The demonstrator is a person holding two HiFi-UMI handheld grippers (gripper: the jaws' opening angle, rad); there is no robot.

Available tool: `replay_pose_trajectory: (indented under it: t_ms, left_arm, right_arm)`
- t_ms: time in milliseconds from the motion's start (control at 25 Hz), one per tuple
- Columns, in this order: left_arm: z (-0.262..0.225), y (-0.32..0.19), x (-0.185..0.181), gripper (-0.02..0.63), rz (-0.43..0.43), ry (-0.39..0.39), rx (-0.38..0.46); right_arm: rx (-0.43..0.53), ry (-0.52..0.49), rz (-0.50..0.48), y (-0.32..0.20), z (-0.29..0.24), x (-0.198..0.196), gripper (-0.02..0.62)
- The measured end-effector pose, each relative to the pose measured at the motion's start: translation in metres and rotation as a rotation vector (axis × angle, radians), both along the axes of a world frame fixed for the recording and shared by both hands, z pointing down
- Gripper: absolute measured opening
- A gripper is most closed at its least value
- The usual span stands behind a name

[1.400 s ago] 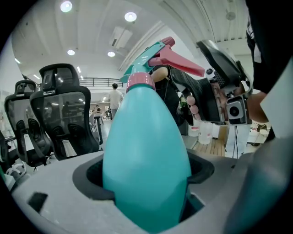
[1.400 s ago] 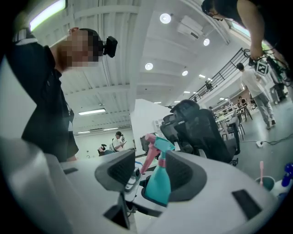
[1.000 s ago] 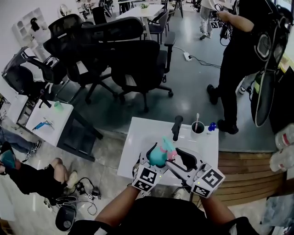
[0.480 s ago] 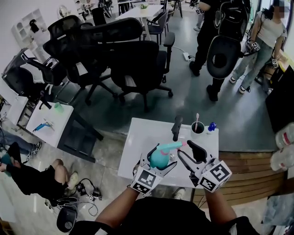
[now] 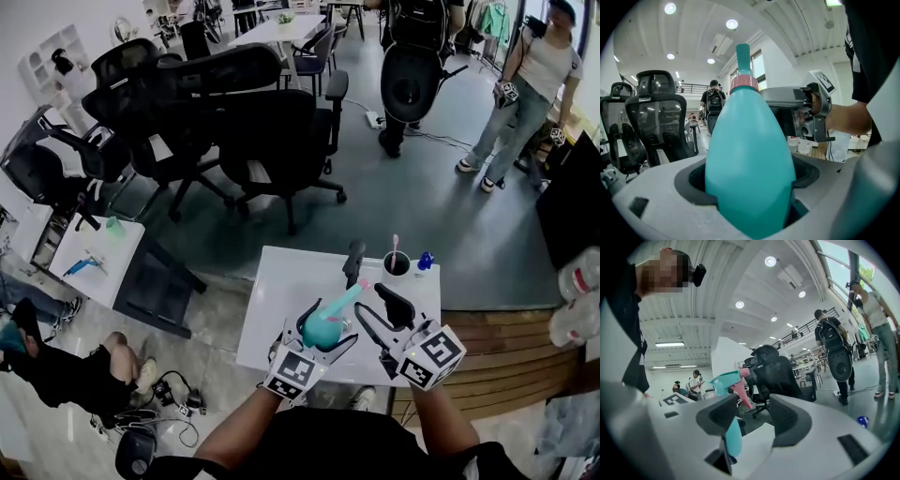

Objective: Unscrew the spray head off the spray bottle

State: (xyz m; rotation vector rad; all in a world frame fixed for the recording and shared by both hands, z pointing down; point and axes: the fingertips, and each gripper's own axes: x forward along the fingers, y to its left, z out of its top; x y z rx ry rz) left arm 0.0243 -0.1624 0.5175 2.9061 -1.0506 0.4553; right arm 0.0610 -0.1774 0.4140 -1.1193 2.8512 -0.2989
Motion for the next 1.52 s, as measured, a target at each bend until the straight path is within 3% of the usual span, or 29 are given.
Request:
replay_pose_trajectory:
  t_ms: [280,440,920,1200,1360,1520]
  left_arm:
    - [0.006,-0.008,-0.010,0.446,-0.045,0.012,-0.033]
    - [0.006,-0.006,-0.009,0.446,-0.041,0.010,-0.025]
    - [0.012,0.003,-0.004,0.446,-0.024,-0.049,0.018]
    - [0.009,0.007,-0.003,0.446,-0.011,-0.040,0.015]
    - [-0.004,0.020,0.004,0.446,0.093,0.001,0.026]
    - [-0.012,0.049,0.017,0.446,0.286,0.030,0.065]
  right_arm:
    - [-0.013,-0.027,-0.156,0.039,-0.007,-0.036,0.183]
    - [-0.027,-0.036,-0.198,0.043,-0.006,-0.052,0.183]
    - [-0.044,-0.039,-0.157,0.037,-0.006,-0.066,0.181]
    - [-0.015,-0.028,-0.155,0.039,-0.009,-0.065,0.137]
    - [0.035,0.000,-0.311,0.050,-0.013,-0.066,0.135]
    - [0.127,0.068,-0.591,0.078,-0.017,-0.065,0.135]
